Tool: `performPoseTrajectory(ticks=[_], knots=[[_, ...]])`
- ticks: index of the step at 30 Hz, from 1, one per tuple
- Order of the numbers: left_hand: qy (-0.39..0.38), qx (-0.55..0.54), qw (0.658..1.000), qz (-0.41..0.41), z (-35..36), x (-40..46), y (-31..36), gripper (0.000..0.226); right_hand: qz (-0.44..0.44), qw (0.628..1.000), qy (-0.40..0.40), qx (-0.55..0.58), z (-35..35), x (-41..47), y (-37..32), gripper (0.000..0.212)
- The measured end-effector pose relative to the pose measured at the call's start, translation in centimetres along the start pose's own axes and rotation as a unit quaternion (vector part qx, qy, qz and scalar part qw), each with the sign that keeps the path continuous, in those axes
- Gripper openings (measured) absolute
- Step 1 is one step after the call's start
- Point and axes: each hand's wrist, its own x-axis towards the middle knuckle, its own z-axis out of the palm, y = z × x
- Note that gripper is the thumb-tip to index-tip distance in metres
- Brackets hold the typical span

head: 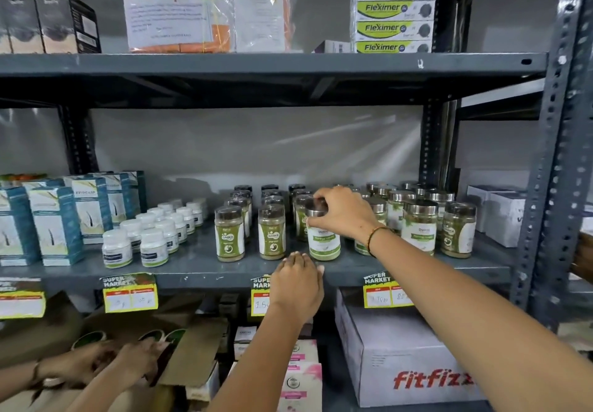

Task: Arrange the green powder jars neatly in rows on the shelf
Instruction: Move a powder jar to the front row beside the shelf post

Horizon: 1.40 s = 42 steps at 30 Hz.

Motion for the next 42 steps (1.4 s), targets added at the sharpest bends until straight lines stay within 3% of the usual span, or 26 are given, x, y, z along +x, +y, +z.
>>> performPoseTrajectory(ticks=[7, 13, 22, 26, 33, 42], knots=[[-0.027, 0.009, 1.0, 0.011, -0.8, -0.2, -0.2, 0.052, 0.013, 0.999, 0.031, 0.032, -4.7, -2.7, 1.0, 0.05], [-0.024, -0.002, 1.0, 0.009, -0.8, -0.3, -0.3, 0.048, 0.096, 0.994, 0.039, 0.042, -9.6, -5.8, 5.5, 0.053], [0.007, -0.01, 1.0, 0.01, -0.3, -0.3, -0.5, 0.047, 0.214, 0.971, -0.009, -0.11, -15.8, -7.7, 13.7, 0.072], [0.014, -0.012, 1.0, 0.004, 0.0, -0.3, -0.3, 0.048, 0.244, 0.955, -0.023, -0.164, -16.6, -7.5, 16.5, 0.073], [0.03, -0.002, 1.0, -0.004, 0.3, -0.4, -0.1, 0.05, 0.288, 0.942, -0.07, -0.157, -15.7, -6.7, 19.2, 0.064], [0.032, 0.013, 0.999, -0.009, 0.1, -0.7, 0.2, 0.05, 0.285, 0.94, -0.096, -0.162, -14.2, -5.3, 20.6, 0.065]])
